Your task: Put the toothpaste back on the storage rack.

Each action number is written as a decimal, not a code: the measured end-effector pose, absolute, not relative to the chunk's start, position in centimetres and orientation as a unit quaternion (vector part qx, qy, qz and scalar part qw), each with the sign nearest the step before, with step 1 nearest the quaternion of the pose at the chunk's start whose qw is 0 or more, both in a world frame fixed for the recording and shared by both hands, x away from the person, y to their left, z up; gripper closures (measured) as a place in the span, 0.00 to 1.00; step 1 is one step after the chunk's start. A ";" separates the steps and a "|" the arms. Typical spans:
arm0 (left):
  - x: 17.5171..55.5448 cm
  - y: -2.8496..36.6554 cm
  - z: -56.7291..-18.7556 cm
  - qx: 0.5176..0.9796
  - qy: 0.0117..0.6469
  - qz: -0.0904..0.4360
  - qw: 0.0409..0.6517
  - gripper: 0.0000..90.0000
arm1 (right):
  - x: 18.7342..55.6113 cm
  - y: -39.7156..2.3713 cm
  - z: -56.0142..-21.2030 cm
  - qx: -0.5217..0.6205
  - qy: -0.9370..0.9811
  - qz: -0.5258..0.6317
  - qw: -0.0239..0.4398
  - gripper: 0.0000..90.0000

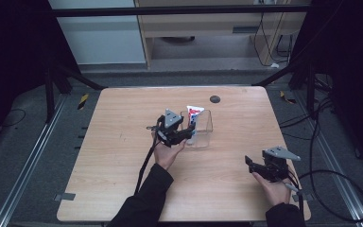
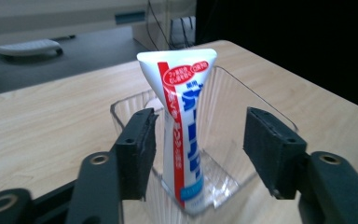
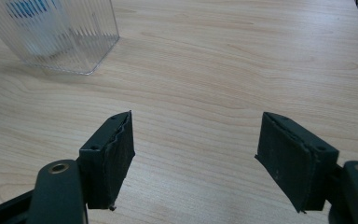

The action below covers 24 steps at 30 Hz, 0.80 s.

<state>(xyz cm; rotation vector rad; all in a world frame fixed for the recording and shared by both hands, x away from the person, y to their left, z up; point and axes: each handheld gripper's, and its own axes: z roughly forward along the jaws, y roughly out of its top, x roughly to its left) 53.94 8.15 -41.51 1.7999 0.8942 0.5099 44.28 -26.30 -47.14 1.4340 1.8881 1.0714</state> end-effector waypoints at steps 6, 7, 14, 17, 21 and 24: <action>52.7 10.8 -40.2 0.760 0.366 0.200 0.498 0.42 | 44.2 -26.4 -47.2 0.533 0.697 0.397 0.270 0.29; 52.5 11.2 -40.0 0.765 0.363 0.211 0.489 0.42 | 44.2 -26.4 -47.2 0.534 0.696 0.396 0.270 0.28; 50.5 14.4 -40.4 0.781 0.359 0.232 0.456 0.38 | 44.0 -26.6 -47.2 0.537 0.692 0.399 0.272 0.26; 49.7 16.0 -41.0 0.779 0.370 0.232 0.450 0.37 | 44.1 -26.7 -47.3 0.536 0.693 0.396 0.274 0.25; 48.2 18.4 -42.3 0.780 0.387 0.237 0.431 0.37 | 44.1 -26.6 -47.3 0.535 0.695 0.395 0.272 0.24; 47.4 20.2 -43.2 0.778 0.404 0.238 0.419 0.36 | 44.1 -26.6 -47.3 0.536 0.695 0.395 0.269 0.23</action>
